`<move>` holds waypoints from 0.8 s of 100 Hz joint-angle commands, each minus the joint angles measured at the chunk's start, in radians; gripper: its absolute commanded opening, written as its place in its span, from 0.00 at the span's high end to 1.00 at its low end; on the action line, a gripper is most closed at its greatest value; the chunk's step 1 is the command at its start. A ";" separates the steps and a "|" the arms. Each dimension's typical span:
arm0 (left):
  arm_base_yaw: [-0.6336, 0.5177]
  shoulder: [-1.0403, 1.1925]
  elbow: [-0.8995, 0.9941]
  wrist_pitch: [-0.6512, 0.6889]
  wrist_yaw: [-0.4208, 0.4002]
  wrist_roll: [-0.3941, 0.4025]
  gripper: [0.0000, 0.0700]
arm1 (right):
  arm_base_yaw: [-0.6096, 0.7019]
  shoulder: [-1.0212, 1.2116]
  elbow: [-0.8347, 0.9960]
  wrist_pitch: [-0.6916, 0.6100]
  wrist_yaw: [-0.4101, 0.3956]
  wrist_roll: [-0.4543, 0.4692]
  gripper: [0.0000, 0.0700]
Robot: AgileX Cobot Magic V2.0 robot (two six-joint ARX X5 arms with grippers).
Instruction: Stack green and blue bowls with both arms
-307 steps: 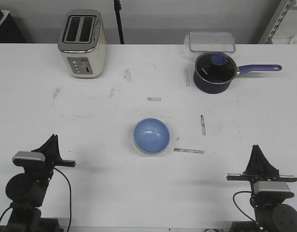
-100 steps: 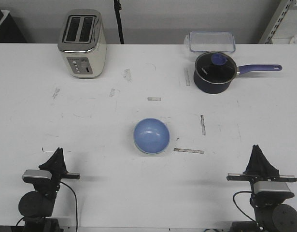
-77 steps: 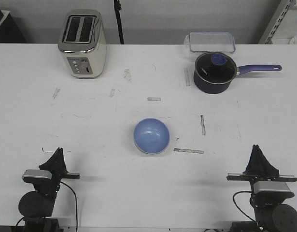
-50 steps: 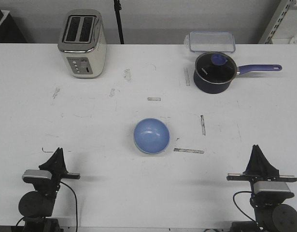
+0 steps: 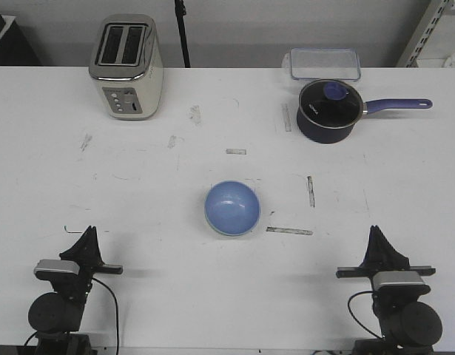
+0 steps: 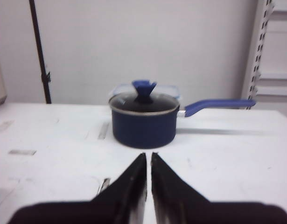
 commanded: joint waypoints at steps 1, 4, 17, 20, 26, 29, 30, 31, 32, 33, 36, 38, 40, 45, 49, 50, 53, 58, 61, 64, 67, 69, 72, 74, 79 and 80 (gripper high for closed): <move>0.002 -0.002 -0.022 0.012 0.001 -0.002 1.00 | 0.011 -0.020 -0.028 0.031 -0.002 -0.011 0.99; 0.002 -0.002 -0.022 0.012 0.001 -0.002 1.00 | 0.013 -0.027 -0.041 0.037 -0.002 -0.011 0.99; 0.002 -0.002 -0.022 0.012 0.001 -0.002 1.00 | 0.014 -0.047 -0.101 0.107 -0.002 -0.011 0.99; 0.002 -0.002 -0.022 0.012 0.001 -0.002 1.00 | 0.014 -0.047 -0.113 0.130 -0.001 -0.011 0.99; 0.002 -0.002 -0.022 0.012 0.001 -0.002 1.00 | 0.014 -0.047 -0.126 0.159 -0.001 -0.011 0.99; 0.002 -0.002 -0.022 0.012 0.001 -0.002 1.00 | 0.014 -0.047 -0.132 0.176 -0.001 -0.011 0.99; 0.002 -0.002 -0.022 0.012 0.001 -0.002 1.00 | 0.014 -0.047 -0.135 0.182 -0.001 -0.011 0.99; 0.002 -0.002 -0.022 0.012 0.001 -0.002 1.00 | 0.014 -0.047 -0.137 0.188 -0.001 -0.011 0.99; 0.002 -0.002 -0.022 0.012 0.001 -0.002 1.00 | 0.014 -0.047 -0.139 0.192 0.000 -0.012 0.99; 0.002 -0.002 -0.022 0.012 0.001 -0.002 1.00 | 0.014 -0.047 -0.141 0.198 -0.001 -0.011 0.99; 0.002 -0.002 -0.022 0.012 0.001 -0.002 1.00 | 0.014 -0.047 -0.148 0.215 0.000 -0.011 0.99; 0.002 -0.002 -0.022 0.012 0.001 -0.002 1.00 | 0.014 -0.047 -0.154 0.229 0.000 -0.012 0.99; 0.002 -0.002 -0.022 0.012 0.001 -0.002 1.00 | 0.013 -0.047 -0.161 0.246 0.000 -0.011 0.99; 0.002 -0.002 -0.022 0.012 0.001 -0.002 1.00 | 0.011 -0.047 -0.178 0.284 0.000 -0.012 0.99; 0.002 -0.002 -0.022 0.012 0.001 -0.002 1.00 | 0.010 -0.047 -0.192 0.313 0.000 -0.012 0.99; 0.002 -0.002 -0.022 0.012 0.001 -0.002 1.00 | 0.010 -0.047 -0.196 0.320 0.000 -0.012 0.99; 0.002 -0.002 -0.022 0.012 0.001 -0.002 1.00 | 0.010 -0.047 -0.206 0.340 0.000 -0.011 0.99; 0.002 -0.002 -0.022 0.012 0.001 -0.002 1.00 | 0.010 -0.047 -0.227 0.371 0.000 -0.012 0.99; 0.002 -0.002 -0.022 0.012 0.001 -0.002 1.00 | 0.010 -0.047 -0.237 0.384 0.000 -0.011 0.99; 0.002 -0.002 -0.022 0.012 0.001 -0.002 1.00 | 0.010 -0.047 -0.240 0.369 0.000 -0.012 0.99; 0.002 -0.002 -0.022 0.012 0.001 -0.002 1.00 | 0.010 -0.047 -0.240 0.351 0.000 -0.011 0.99; 0.002 -0.002 -0.022 0.011 0.001 -0.002 1.00 | 0.010 -0.047 -0.240 0.341 0.000 -0.012 0.99; 0.002 -0.002 -0.022 0.012 0.001 -0.002 1.00 | 0.010 -0.047 -0.240 0.329 0.000 -0.012 0.99; 0.002 -0.002 -0.022 0.012 0.001 -0.002 1.00 | 0.010 -0.047 -0.240 0.323 0.000 -0.012 0.99; 0.002 -0.002 -0.022 0.012 0.001 -0.002 1.00 | 0.010 -0.047 -0.240 0.312 0.000 -0.012 0.99; 0.002 -0.002 -0.022 0.012 0.001 -0.002 1.00 | 0.010 -0.047 -0.240 0.312 0.000 -0.012 0.99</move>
